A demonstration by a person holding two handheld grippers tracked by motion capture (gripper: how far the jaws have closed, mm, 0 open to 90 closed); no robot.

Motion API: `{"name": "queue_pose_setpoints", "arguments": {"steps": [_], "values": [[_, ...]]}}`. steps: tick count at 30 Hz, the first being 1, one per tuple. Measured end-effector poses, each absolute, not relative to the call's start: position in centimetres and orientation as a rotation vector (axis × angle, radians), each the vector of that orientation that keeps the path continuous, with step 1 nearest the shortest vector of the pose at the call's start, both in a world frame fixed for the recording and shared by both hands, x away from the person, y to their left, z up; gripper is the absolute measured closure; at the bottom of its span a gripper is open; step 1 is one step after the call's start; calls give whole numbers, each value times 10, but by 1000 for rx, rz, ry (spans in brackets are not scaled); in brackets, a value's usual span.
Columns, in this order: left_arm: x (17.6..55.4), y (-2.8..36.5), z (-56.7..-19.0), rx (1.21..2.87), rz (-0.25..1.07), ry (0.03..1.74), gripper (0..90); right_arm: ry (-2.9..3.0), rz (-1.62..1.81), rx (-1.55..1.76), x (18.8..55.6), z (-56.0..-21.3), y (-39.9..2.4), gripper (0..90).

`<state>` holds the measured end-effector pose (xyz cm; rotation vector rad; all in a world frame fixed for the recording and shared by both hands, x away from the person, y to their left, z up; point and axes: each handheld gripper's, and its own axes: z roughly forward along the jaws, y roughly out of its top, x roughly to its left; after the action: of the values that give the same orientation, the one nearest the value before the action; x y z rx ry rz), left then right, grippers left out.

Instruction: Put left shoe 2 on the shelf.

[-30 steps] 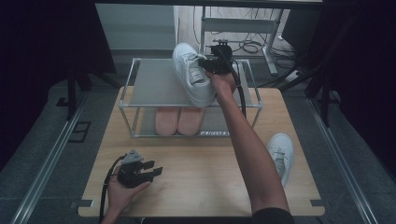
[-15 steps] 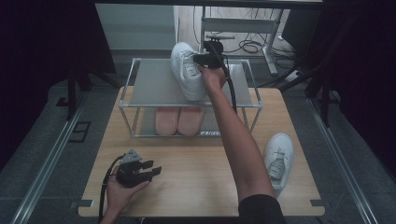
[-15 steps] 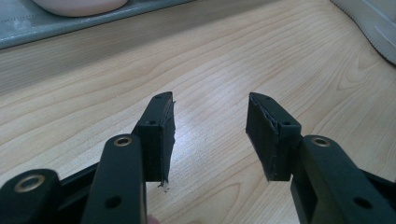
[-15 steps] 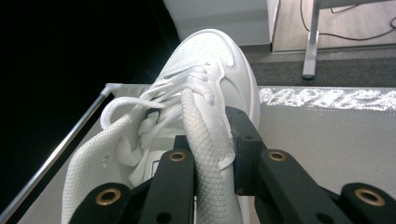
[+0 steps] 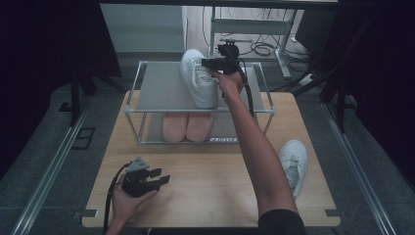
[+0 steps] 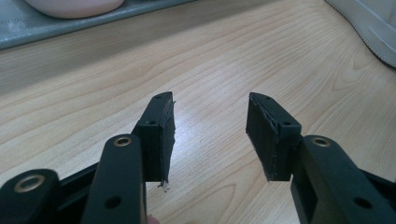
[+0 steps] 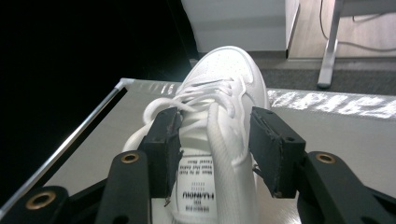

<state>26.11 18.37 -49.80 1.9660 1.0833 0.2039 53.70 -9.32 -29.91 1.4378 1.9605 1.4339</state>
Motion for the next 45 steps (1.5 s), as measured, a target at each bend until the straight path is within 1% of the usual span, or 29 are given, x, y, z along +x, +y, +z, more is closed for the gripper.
{"name": "queue_pose_setpoints", "arguments": {"steps": [2, 5, 14, 18, 22, 32, 45], "values": [[261, 184, -498, 1967, 206, 1083, 526, 1958, 1433, 1402, 529, -296, -98, 535], [261, 184, -498, 1967, 211, 1087, 525, 1960, 1446, 1354, 516, -292, -107, 568], [261, 185, -497, 1960, 223, 1098, 525, 2026, 1412, 1217, 477, -298, -136, 763], [260, 183, -496, 1966, 223, 1093, 525, 2052, 1390, 1190, 466, -306, -146, 832], [260, 182, -496, 1969, 223, 1091, 525, 2083, 1369, 1182, 459, -316, -153, 875], [259, 180, -497, 1975, 223, 1094, 526, 2106, 1341, 1207, 454, -340, -155, 894], [259, 181, -497, 1975, 222, 1092, 525, 2123, 1340, 1197, 455, -346, -146, 895]]}}
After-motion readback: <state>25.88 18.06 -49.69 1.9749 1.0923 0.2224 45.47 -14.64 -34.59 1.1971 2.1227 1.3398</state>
